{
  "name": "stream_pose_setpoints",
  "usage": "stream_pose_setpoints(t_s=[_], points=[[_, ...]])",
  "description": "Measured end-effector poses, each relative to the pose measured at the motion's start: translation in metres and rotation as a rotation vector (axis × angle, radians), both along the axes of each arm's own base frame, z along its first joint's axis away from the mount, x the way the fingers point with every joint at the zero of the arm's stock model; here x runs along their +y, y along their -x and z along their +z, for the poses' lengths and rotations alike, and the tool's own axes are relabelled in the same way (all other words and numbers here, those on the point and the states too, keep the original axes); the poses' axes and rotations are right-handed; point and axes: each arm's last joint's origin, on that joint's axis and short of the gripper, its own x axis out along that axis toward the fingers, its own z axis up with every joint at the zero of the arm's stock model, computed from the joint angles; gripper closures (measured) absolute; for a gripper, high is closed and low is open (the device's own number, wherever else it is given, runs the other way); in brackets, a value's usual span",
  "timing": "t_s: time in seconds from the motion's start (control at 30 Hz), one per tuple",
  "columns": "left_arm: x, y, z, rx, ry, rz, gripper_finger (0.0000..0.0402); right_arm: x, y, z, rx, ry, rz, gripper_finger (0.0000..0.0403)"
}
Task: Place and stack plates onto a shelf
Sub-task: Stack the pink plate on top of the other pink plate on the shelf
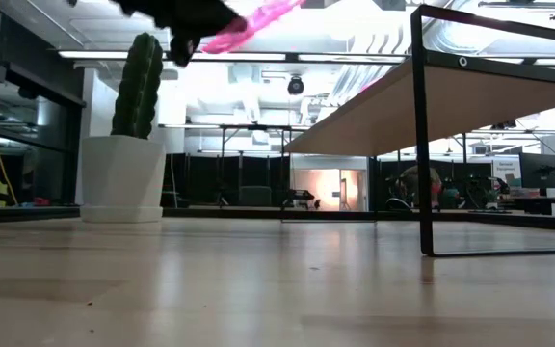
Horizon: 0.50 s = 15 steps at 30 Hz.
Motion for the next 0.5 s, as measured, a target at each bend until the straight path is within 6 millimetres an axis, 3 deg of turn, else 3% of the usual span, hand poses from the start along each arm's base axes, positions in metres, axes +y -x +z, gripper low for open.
stream_pose_setpoints(t_s=[0.27,0.5], points=[[0.026,-0.038,0.044,0.039,-0.079,0.090,0.0401,0.000,0.004,0.013,-0.072,0.064,-0.026,0.0403],[0.048,-0.097,0.049,0.085,-0.084,0.108,0.0401,0.007,0.018,0.031,-0.179,0.169,-0.032,0.0403]])
